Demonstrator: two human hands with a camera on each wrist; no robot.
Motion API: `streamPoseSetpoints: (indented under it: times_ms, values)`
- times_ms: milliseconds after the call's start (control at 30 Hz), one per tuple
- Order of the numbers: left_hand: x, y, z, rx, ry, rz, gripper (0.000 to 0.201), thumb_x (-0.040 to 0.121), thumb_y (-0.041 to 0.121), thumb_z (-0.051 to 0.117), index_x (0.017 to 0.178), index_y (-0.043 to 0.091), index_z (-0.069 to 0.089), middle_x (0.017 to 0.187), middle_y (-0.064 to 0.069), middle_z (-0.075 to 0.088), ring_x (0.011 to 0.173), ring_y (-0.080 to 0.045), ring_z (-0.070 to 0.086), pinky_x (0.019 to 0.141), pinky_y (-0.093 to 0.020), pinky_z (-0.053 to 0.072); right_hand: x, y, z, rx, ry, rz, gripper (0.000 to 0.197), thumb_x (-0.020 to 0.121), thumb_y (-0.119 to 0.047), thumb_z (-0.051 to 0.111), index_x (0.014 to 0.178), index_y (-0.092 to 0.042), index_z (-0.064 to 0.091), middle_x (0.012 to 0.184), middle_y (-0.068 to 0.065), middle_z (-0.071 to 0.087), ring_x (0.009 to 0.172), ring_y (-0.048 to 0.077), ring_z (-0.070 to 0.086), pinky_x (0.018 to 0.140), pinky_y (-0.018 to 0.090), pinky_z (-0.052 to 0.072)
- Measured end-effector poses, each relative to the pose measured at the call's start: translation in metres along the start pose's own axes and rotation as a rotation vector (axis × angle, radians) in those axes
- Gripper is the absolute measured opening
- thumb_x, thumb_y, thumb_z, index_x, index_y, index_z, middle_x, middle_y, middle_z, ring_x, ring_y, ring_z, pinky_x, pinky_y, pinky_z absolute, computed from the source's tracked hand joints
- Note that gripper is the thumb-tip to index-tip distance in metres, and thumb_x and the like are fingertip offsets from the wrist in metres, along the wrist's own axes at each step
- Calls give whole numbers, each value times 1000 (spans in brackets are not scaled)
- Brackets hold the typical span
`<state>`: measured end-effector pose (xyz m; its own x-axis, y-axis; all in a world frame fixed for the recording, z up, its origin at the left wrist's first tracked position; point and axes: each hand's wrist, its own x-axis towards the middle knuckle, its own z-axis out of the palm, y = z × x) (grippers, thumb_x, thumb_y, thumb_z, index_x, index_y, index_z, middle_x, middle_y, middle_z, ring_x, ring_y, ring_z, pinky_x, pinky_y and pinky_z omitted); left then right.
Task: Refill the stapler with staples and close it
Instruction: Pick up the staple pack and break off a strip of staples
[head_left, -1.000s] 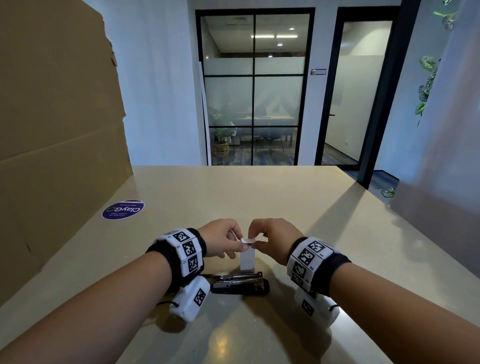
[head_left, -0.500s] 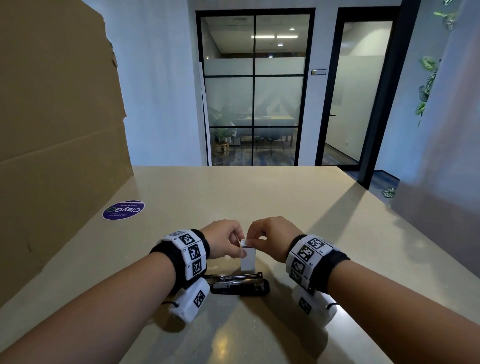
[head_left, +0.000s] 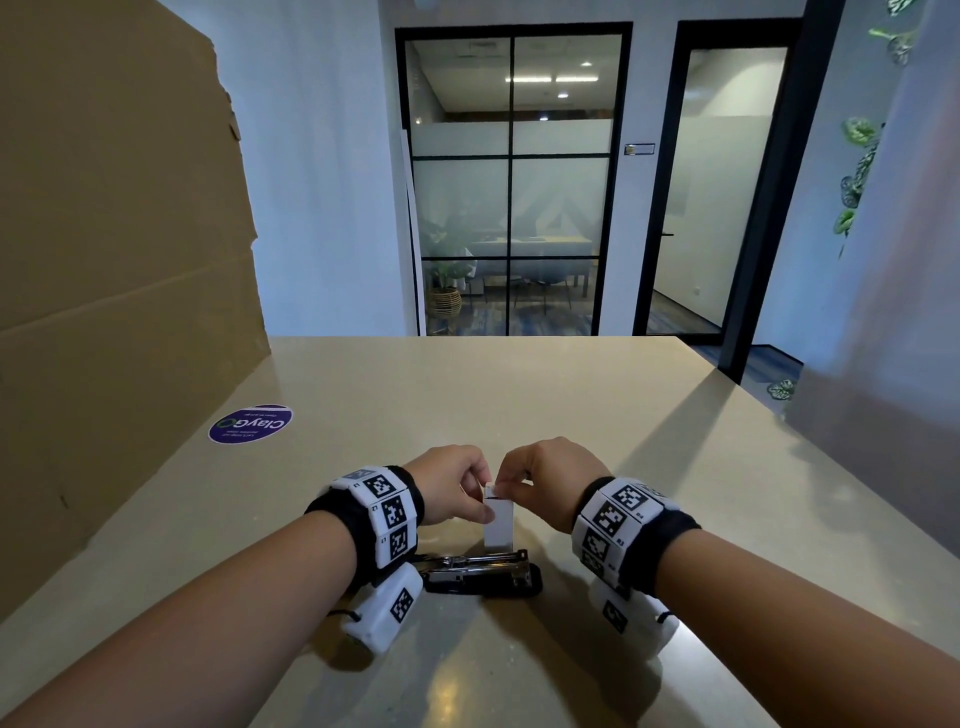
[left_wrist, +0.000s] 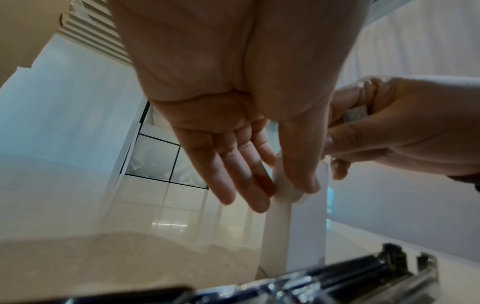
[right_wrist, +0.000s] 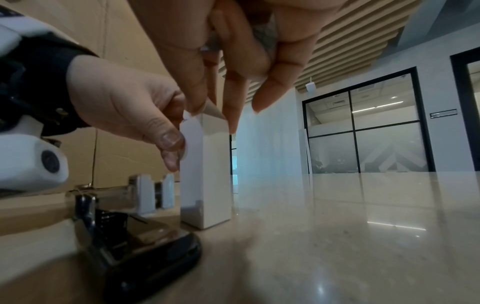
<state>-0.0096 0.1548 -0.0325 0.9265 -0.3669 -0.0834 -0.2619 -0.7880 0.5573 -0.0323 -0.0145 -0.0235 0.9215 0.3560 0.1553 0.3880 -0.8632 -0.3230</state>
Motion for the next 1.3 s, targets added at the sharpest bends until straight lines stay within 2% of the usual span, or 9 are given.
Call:
streamPoseSetpoints:
  times_ms: [200,400,467,567,667,767,933,1166,1300]
  values:
    - [1,0,0,8,12,0,32,72,25,81,85,26,52,77,9,58,69,-11,55,79,-39,54,-3,-4,0,-147,17,-73,21,89,-36,55,100,-30,72,100,-3,75,93,20,65,70,24,40]
    - [-1,0,0,-24,7,0,29,74,24,79,83,26,52,73,7,62,61,-7,58,71,-34,51,-5,-2,4,-345,-37,-177,32,92,-45,46,111,-31,69,112,-2,72,103,23,66,81,31,51]
    - [-1,1,0,-42,-3,-5,28,74,23,79,85,24,53,70,6,65,62,-9,61,75,-37,54,-4,0,3,-310,-65,-140,38,88,-44,55,124,-33,58,121,-4,68,109,21,63,86,33,52]
    - [-2,0,0,-97,-28,-11,28,75,19,78,86,21,53,64,6,66,63,-10,64,76,-37,55,-2,3,3,-203,-174,39,65,80,-46,67,136,-26,40,127,-1,63,112,21,61,91,35,51]
    - [-4,-1,1,-193,-48,-28,27,78,12,75,86,18,50,64,3,66,71,-18,67,77,-36,56,1,1,5,-189,-289,100,57,77,-45,70,124,-19,51,122,3,64,104,23,61,82,32,46]
    - [-5,-2,3,-227,-47,-56,28,78,14,75,86,17,49,69,0,68,75,-19,68,78,-37,56,5,0,7,-160,-321,112,39,80,-35,70,113,-17,57,117,4,66,93,21,58,78,30,45]
    - [-5,-9,0,63,4,-84,26,76,37,75,82,22,55,77,5,65,76,-14,64,77,-36,53,12,8,12,-66,-303,134,31,87,-27,59,117,-21,55,118,1,67,105,22,61,89,34,48]
    - [-8,-19,-1,280,-66,-143,38,85,47,61,110,18,69,110,-1,68,101,-19,61,90,-34,49,21,8,16,-129,-365,104,31,95,-21,47,124,-18,57,124,6,64,112,25,59,84,31,43]
    - [-16,-29,-3,251,-83,-166,40,85,43,63,119,22,66,120,2,66,110,-16,61,99,-34,47,22,9,23,-186,-328,109,31,94,-29,51,123,-20,57,124,4,63,113,24,59,92,32,46]
